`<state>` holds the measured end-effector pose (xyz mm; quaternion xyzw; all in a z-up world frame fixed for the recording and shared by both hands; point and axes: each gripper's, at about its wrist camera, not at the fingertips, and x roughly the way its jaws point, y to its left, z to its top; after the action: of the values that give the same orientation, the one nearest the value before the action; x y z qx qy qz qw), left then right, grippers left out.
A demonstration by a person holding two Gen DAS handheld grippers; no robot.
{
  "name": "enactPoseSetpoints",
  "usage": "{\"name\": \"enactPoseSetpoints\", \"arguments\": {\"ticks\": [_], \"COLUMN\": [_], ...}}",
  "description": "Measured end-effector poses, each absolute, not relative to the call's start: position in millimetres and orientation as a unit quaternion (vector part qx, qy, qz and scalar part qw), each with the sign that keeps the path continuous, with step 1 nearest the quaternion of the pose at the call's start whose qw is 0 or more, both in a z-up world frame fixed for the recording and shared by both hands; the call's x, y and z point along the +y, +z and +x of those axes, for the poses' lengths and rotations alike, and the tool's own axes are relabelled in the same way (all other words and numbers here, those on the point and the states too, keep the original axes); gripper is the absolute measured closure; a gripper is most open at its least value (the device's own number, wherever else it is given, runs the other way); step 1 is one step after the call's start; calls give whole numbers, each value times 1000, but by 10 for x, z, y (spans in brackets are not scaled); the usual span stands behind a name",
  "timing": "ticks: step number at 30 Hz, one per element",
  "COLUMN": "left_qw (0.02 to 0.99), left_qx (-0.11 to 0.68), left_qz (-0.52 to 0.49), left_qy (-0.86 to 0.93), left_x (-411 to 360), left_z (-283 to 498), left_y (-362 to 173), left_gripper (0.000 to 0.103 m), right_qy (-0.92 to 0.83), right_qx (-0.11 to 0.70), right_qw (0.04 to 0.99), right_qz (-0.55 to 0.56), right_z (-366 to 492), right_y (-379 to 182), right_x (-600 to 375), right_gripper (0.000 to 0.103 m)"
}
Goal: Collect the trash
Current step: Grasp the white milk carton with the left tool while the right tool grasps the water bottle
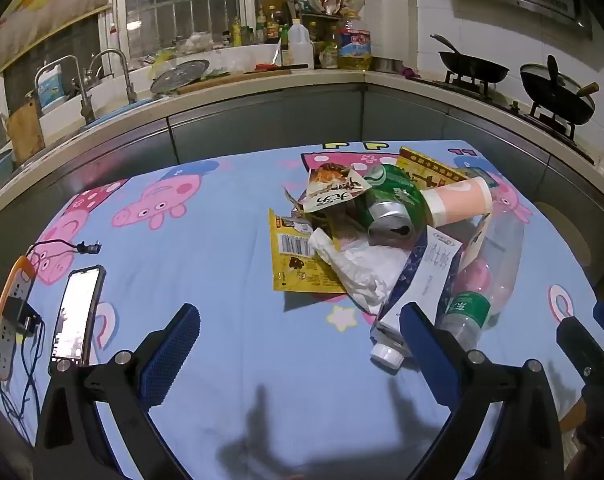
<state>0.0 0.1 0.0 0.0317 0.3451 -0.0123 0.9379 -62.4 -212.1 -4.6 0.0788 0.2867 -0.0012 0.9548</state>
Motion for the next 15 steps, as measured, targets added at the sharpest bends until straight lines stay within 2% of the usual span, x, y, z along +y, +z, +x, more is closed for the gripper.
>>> {"name": "enactPoseSetpoints", "arguments": {"ticks": [9, 15], "left_qw": [930, 931], "left_qx": [363, 360], "left_qz": [24, 2], "left_qy": [-46, -56], "left_x": [35, 157], "left_z": [-9, -162], "left_y": [-126, -236], "left_gripper": [3, 3], "right_qy": [7, 46], "right_qx": [284, 310], "right_qw": [955, 942], "right_qz": [86, 118], "right_z": [-676, -637], "right_y": [-60, -208], "right_x": [-2123, -2159], "right_gripper": [6, 6]}}
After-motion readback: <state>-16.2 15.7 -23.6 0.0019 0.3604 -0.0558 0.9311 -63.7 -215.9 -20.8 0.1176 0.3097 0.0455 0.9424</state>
